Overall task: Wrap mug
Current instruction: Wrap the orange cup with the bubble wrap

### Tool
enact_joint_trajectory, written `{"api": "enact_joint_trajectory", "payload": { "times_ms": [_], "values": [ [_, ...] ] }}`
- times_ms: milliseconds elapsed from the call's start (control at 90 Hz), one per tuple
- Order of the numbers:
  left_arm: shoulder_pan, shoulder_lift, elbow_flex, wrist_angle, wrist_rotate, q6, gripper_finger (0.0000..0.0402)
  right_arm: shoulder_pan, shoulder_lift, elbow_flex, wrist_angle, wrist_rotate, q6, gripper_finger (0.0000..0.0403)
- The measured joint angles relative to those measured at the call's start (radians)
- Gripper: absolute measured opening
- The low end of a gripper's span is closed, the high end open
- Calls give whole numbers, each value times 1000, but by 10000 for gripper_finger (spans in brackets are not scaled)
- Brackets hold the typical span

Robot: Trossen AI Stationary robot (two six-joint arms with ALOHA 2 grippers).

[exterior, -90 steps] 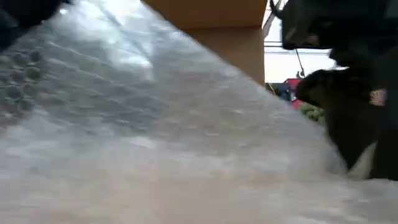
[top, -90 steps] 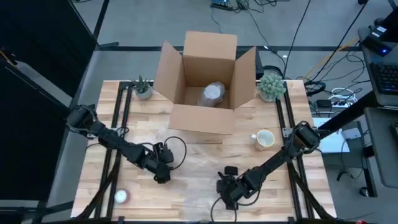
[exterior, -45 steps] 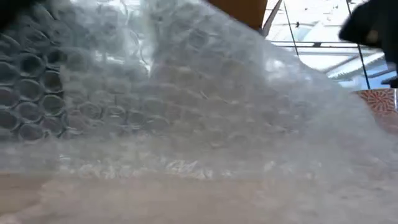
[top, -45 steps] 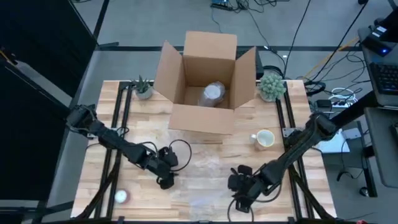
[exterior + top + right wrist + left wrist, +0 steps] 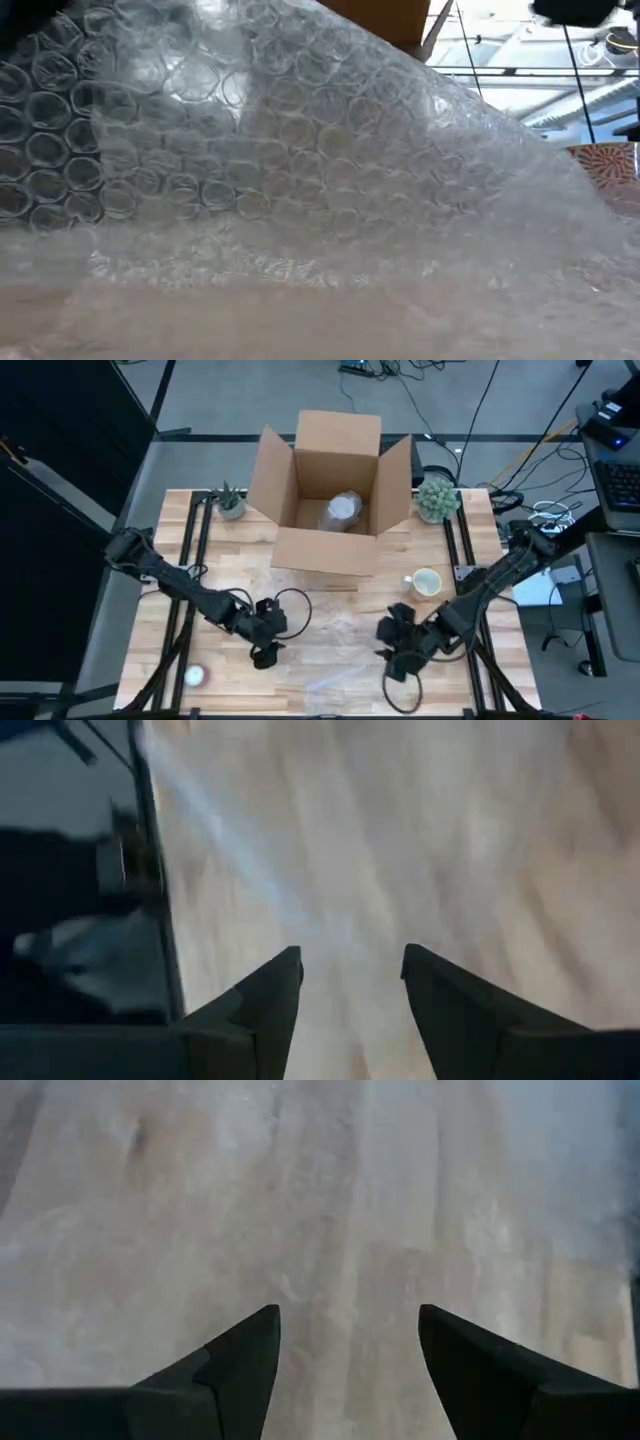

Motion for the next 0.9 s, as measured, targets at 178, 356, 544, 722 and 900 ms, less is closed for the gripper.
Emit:
{"api": "enact_joint_trajectory", "payload": {
  "times_ms": [178,356,544,722,900],
  "values": [
    [-1,1,0,-7,-11,16,226,71,-1,0,-214,25,191,164],
    [12,1,0,-5,-12,32,226,73,-7,0,-393,51,332,167],
    [11,1,0,6,-23,45,226,-12,-49,0,-551,67,439,206],
    [13,1,0,16,-28,54,226,-148,-85,-5,-655,78,446,246],
    [15,1,0,11,-37,77,226,-289,-89,-92,-613,-27,322,253]
  ]
}}
